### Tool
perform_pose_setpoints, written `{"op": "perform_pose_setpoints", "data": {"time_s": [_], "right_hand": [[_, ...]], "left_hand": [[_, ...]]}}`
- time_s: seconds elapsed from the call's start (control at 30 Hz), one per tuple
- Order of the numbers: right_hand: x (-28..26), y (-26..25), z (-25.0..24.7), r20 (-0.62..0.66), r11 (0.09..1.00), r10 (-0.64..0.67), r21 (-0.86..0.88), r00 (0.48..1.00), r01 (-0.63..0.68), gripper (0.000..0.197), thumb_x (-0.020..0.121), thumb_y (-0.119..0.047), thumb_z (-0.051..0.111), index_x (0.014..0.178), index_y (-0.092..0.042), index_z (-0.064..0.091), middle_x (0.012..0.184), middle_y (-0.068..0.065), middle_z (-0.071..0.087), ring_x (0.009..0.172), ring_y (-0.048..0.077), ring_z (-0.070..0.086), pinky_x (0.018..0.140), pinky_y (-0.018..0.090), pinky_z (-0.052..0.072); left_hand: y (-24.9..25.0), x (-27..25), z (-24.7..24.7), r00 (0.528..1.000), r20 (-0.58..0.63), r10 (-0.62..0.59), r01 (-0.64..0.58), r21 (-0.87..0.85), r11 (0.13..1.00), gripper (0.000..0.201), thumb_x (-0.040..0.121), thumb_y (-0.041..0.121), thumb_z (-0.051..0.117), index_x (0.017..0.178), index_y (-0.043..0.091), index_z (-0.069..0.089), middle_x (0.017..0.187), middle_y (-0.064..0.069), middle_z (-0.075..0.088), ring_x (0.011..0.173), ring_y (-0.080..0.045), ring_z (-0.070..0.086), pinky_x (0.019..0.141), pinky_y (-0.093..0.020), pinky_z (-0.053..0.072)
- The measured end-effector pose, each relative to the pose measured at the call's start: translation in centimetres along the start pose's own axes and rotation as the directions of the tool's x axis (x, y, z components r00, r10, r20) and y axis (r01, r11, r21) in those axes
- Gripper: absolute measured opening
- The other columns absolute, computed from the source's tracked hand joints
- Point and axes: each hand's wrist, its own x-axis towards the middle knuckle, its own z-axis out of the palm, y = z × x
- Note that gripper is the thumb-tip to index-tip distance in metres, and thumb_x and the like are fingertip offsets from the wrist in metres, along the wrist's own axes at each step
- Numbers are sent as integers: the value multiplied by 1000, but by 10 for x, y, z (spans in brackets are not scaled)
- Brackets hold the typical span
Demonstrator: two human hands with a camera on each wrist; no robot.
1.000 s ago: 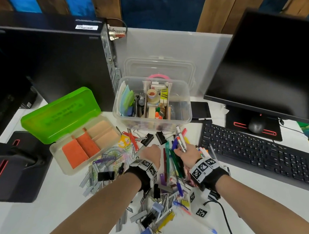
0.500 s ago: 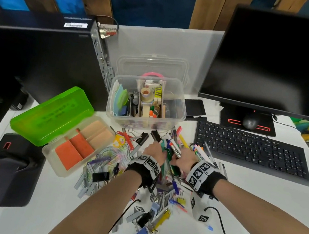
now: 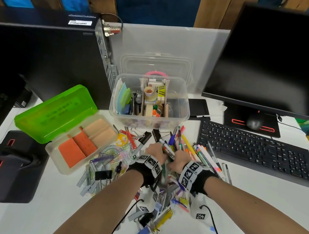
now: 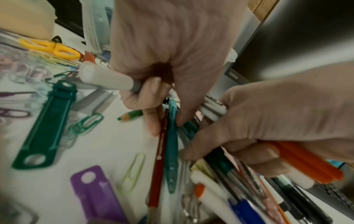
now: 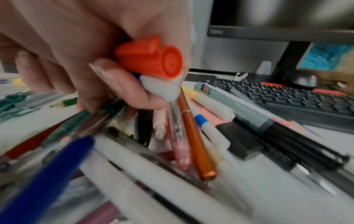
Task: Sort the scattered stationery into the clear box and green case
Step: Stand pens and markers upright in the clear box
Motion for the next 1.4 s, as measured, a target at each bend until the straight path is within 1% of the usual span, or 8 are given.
{"op": "perform_pose_setpoints", "data": {"time_s": [0.33,0.43,0.53,0.83,0.97,1.13,1.23,1.4], "right_hand": [[-30,12,-33,137,912,-128,406,982,63,23,95,-26,53,83,-7,57,64,1,46,54,13,49,48,20,36],[-50,7,-50,159,863,-167,501,973,66,39,101,-30,43,129,-3,49,102,-2,54,98,19,61,74,24,44],[-54,-3,-58,133,723,-236,685,963,83,32,100,-23,45,95,2,64,91,12,69,84,30,63,96,38,45],[-52,-33,-91,-28,425,-280,893,960,150,12,96,-21,54,95,-9,53,59,3,53,42,14,48,41,25,44],[-49,-34,-101,-25,387,-313,909,949,151,17,94,-21,58,86,-9,50,58,4,51,44,15,45,39,25,40],[-54,-39,-97,39,395,-366,911,930,117,27,91,-20,62,104,2,51,57,4,50,42,13,42,39,24,40],[-53,-43,-93,42,400,-361,909,932,114,43,92,-19,60,122,10,48,55,2,50,40,12,42,39,23,41],[-49,-47,-93,40,378,-312,922,949,85,17,91,-19,62,92,-4,55,56,5,55,44,15,51,52,28,52]], "left_hand": [[-20,-15,-27,999,20,29,-23,-263,965,38,97,31,41,119,0,47,106,-15,62,94,-31,61,76,-33,47],[-24,-23,-38,996,2,85,-79,-346,935,31,101,33,35,110,5,45,94,-14,62,85,-31,60,70,-34,42],[-20,-25,-48,991,1,130,-113,-491,864,31,102,33,36,104,4,46,75,-6,59,74,-26,57,65,-31,39],[7,-23,-90,982,-173,78,-184,-765,617,27,101,39,36,110,16,48,76,0,50,58,-12,46,51,-25,42],[13,-28,-116,921,-384,68,-369,-801,472,15,96,51,44,93,40,54,88,11,62,80,1,59,79,-22,49],[16,-13,-142,867,-452,211,-497,-747,442,17,94,33,59,109,29,64,107,4,69,100,-8,64,93,-29,49],[17,-7,-141,863,-459,209,-495,-690,528,16,93,31,59,100,22,70,96,4,72,87,-7,65,83,-27,49],[19,-7,-141,885,-414,214,-459,-689,561,24,93,33,59,90,14,73,84,-5,74,74,-15,67,69,-34,51]]}}
